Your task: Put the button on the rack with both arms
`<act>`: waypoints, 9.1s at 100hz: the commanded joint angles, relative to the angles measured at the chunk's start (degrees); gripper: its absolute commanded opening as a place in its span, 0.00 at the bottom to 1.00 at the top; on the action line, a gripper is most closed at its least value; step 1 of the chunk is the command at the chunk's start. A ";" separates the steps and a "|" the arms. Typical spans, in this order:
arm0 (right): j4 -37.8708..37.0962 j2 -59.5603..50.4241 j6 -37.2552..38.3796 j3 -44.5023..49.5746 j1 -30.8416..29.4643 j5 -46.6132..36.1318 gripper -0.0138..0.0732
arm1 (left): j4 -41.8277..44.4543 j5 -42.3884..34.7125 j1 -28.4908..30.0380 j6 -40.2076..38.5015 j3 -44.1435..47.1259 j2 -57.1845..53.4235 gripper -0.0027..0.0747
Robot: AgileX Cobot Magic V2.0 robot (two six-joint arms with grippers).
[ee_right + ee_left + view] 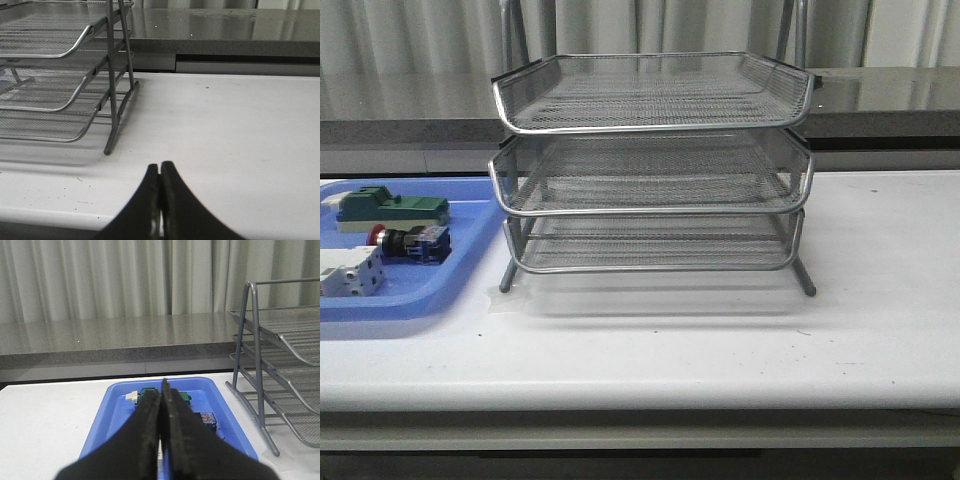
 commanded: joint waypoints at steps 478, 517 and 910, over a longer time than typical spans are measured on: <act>93.73 75.87 -63.00 -23.42 0.16 27.05 0.75 | 0.00 -4.58 0.03 -0.61 2.77 -1.86 0.01; 78.42 63.52 -53.04 -24.13 -0.30 21.97 0.75 | 0.00 -4.58 0.03 -0.61 2.77 -1.86 0.01; 8.63 22.01 -6.15 -44.18 -7.61 47.58 0.08 | -1.99 37.72 0.17 5.60 -64.14 66.42 0.01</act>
